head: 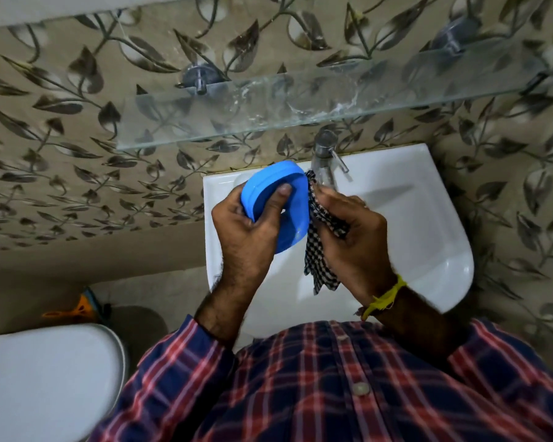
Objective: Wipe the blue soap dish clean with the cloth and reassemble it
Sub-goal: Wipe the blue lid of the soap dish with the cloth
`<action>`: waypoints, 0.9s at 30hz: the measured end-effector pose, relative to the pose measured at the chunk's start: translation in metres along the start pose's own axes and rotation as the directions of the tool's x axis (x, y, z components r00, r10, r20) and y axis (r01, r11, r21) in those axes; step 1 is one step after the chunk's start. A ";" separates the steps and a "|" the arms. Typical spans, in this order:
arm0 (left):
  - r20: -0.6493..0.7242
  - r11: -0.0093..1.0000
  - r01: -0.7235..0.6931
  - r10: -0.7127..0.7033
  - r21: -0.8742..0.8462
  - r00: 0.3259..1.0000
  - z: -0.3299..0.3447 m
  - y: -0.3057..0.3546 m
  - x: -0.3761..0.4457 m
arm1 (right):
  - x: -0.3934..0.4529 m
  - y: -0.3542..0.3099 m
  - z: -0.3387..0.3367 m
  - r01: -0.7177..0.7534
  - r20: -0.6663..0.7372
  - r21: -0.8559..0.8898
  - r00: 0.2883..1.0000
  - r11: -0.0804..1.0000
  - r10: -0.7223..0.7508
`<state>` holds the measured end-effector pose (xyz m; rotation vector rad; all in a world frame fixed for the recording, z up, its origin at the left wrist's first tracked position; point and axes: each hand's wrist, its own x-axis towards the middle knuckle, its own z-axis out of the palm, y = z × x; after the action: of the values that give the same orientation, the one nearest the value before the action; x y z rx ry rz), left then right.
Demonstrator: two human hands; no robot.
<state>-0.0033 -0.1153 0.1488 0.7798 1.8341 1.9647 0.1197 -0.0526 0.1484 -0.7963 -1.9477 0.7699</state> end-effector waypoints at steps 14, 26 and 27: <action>0.329 0.839 -0.071 -0.133 0.540 0.935 0.001 0.011 0.016 | 0.022 -0.001 -0.003 0.361 0.133 -0.370 0.932 0.856 -0.336; 0.268 0.831 -0.101 -0.059 0.548 0.962 -0.001 0.014 0.013 | 0.017 -0.008 -0.005 0.302 0.260 -0.374 0.942 0.877 -0.213; 0.259 0.839 -0.113 -0.035 0.532 0.965 -0.002 0.014 0.011 | 0.016 -0.013 -0.003 0.307 0.260 -0.372 0.940 0.876 -0.219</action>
<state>-0.0118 -0.1115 0.1641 1.1823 2.2394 1.2674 0.1124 -0.0475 0.1672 -0.6834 -2.3945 0.2879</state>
